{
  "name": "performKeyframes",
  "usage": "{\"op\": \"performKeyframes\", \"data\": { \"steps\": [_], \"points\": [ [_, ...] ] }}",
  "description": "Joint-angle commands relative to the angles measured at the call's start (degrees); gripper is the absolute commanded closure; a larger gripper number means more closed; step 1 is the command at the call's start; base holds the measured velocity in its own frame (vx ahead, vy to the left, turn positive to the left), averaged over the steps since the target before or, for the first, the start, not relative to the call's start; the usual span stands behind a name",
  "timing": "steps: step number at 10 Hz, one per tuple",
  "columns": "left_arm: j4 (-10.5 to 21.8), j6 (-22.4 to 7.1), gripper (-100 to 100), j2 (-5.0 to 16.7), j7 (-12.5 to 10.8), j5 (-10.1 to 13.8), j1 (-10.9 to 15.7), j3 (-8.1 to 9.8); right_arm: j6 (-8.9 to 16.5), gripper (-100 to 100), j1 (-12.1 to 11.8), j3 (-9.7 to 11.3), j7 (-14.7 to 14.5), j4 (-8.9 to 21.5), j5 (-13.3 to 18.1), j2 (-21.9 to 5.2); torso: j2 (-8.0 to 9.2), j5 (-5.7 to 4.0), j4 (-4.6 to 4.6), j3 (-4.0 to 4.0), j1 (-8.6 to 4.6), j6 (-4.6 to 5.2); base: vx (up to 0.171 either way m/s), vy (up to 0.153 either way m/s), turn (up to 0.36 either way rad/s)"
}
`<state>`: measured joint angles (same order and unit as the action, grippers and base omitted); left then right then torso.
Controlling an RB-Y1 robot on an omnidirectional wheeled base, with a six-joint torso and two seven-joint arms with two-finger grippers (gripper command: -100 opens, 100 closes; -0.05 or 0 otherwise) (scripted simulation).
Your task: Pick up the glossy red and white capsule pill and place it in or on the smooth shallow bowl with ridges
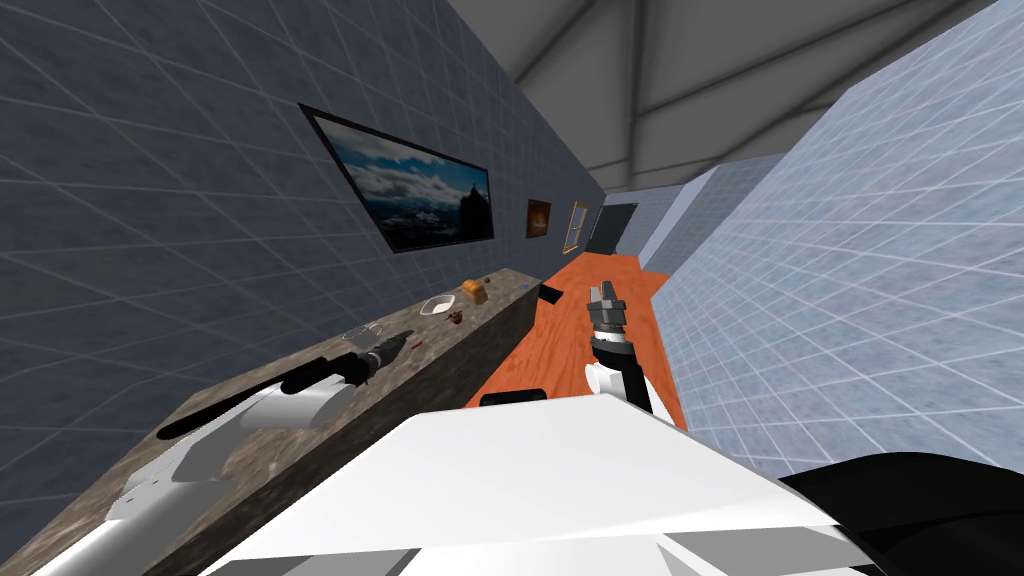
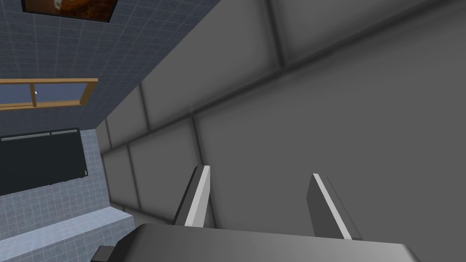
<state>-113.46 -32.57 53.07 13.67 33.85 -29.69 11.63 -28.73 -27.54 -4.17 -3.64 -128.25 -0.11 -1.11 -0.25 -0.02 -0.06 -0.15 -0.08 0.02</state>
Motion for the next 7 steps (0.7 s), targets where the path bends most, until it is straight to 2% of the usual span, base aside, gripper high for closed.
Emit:
{"op": "performKeyframes", "data": {
  "steps": [1, 3, 4, 5, 6, 7],
  "points": [
    [0.0, -2.2, -100, 0.4, 0.3, 0.2, -0.6, -0.14, 0.0, 0, 0.0, 0.0, 0.0, 0.0, 0.0, 0.0, 0.00, 0.00, 0.00, 0.00, 0.00, 0.00, 0.053, -0.008, -0.057],
    [0.5, -6.2, -100, 3.5, 1.2, 2.5, -3.0, -0.22, 0.0, 0, 0.0, 0.0, 0.0, 0.0, 0.0, 0.0, 0.02, 0.01, 0.00, 0.01, 0.08, 0.00, 0.070, 0.000, -0.126],
    [0.5, -7.0, -100, 3.5, 1.2, 2.5, -3.0, -0.22, 0.0, 0, 0.0, 0.0, 0.0, 0.0, 0.0, 0.0, -0.03, 0.02, -0.01, -0.02, 0.07, 0.00, 0.077, -0.008, -0.057],
    [0.7, -8.7, -100, 4.9, 1.6, 3.6, -4.1, -0.27, 0.0, 0, 0.0, 0.0, 0.0, 0.0, 0.0, 0.0, -0.05, 0.02, -0.01, -0.03, 0.04, -0.02, 0.085, -0.006, -0.099],
    [0.7, -9.2, -100, 4.9, 1.6, 3.6, -4.1, -0.27, 0.0, 0, 0.0, 0.0, 0.0, 0.0, 0.0, 0.0, -0.08, 0.02, -0.02, -0.05, 0.05, 0.00, 0.064, 0.008, -0.049],
    [0.8, -11.4, -100, 6.3, 2.0, 4.6, -5.3, -0.32, 0.0, 0, 0.0, 0.0, 0.0, 0.0, 0.0, 0.0, -0.02, 0.02, -0.01, -0.02, 0.08, -0.02, 0.064, 0.002, -0.110]
  ]
}}
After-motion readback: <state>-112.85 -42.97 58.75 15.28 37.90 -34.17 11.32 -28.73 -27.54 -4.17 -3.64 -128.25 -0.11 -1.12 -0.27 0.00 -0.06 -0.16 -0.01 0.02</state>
